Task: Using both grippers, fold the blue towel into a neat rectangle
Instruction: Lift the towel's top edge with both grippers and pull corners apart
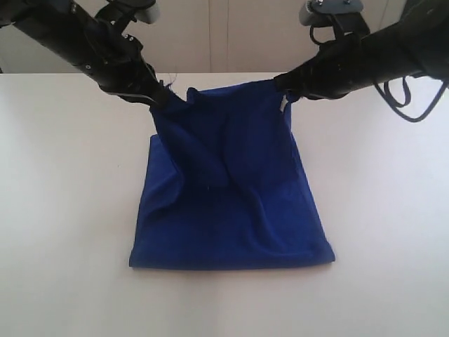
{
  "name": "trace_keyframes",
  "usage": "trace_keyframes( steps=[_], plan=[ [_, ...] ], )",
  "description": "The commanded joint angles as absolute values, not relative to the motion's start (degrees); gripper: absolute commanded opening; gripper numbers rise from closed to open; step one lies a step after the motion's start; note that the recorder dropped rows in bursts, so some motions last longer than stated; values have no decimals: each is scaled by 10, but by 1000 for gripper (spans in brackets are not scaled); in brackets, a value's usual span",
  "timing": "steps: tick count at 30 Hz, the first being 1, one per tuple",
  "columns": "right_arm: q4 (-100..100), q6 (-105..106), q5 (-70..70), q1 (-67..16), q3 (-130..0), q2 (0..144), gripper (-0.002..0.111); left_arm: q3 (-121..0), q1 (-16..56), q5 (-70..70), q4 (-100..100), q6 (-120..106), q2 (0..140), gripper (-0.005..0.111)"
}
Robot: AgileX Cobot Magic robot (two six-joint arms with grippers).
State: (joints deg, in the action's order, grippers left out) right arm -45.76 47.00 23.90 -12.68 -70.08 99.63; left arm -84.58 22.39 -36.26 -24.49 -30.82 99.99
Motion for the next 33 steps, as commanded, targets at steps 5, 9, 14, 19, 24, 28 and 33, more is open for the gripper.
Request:
trace_keyframes(
  steps=[5,9,14,19,24,28,33],
  plan=[
    [-402,478,335,-125,-699,919,0,-847,223,-441,-256,-269,962,0],
    [-374,478,389,-125,-699,888,0,-847,223,-482,-257,-268,936,0],
    [-358,477,414,-125,-699,847,0,-847,223,-527,-257,-268,903,0],
    [-358,477,470,-125,-699,810,0,-847,223,-573,-264,-252,873,0],
    [-358,477,553,-125,-699,789,0,-847,223,-616,-275,-226,854,0],
    [-358,474,609,-125,-699,768,0,-847,224,-638,-297,-225,836,0],
    [-358,460,639,-125,-699,733,0,-846,224,-673,-331,-225,822,0]
  ],
)
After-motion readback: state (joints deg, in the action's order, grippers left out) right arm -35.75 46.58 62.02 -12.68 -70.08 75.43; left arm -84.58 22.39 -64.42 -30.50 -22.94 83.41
